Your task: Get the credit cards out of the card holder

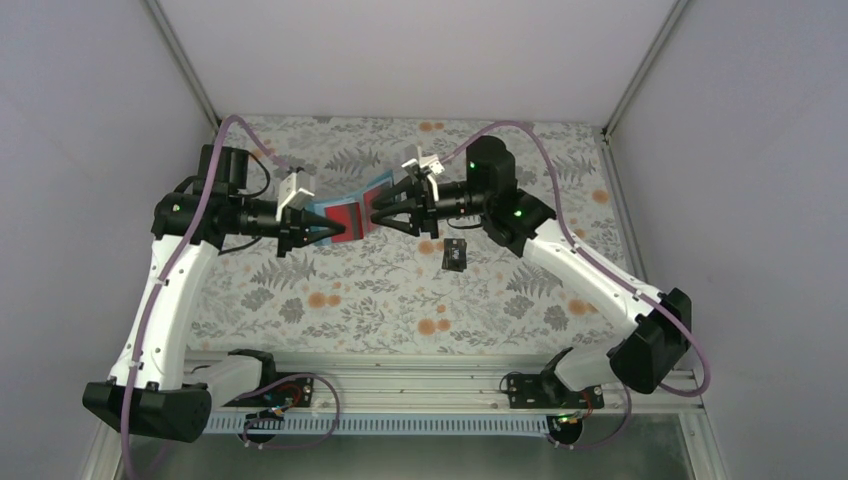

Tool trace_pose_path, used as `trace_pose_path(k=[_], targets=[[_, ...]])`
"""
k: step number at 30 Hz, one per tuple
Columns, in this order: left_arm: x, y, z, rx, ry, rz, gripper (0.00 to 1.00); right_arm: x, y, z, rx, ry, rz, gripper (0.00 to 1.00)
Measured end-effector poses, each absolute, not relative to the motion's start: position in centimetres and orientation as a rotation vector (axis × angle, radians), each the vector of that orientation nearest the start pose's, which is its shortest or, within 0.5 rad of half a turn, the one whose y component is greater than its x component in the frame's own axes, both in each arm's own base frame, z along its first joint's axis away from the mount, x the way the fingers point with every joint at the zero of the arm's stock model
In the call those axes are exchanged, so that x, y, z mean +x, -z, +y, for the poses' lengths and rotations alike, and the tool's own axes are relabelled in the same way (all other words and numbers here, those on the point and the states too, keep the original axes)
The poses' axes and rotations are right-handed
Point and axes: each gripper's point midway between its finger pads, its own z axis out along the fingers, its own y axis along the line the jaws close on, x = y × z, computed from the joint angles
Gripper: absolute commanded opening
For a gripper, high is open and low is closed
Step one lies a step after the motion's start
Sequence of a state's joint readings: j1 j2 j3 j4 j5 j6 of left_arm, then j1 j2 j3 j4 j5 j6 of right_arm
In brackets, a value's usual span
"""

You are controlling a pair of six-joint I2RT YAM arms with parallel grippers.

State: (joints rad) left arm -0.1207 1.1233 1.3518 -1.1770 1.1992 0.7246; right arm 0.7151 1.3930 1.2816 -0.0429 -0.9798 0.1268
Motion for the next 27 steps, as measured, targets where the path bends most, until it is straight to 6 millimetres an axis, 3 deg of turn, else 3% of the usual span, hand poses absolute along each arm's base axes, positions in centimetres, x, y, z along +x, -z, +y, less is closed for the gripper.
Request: trace_pose_path(k=[7,11,16,19,21,24,27], targets=[[18.8,-35.6,-18.5,1.210,1.124,1.632,0.02,17.5,-38.0,38.1,-1.342,-1.464,1.346,0.29],[18.6,-35.6,-18.5,1.210,1.129,1.629,0.02,17.6,-37.9,38.2,-1.342,-1.449,1.347,0.23],[18.6,-35.7,-18.5,1.210,1.134,1.629,0.02,18.0,-37.8,38.4,-1.328,-1.442,1.364,0.05],[18.6,-35.7,-18.5,1.208,1.134,1.630,0.03,18.5,-37.7,38.8,-1.322,-1.441,1.375,0.04],[18.6,-35.6,-18.5,1.207,1.133,1.630,0.08,18.6,-37.7,38.8,-1.321,-1.442,1.378,0.04],[18.4,-35.7,-18.5,1.212,1.139,1.622,0.26,18.6,-37.7,38.7,-1.320,-1.440,1.378,0.04],[18.0,-36.0,-18.6,1.226,1.156,1.592,0.29,18.9,-37.6,38.5,-1.314,-1.435,1.388,0.04]])
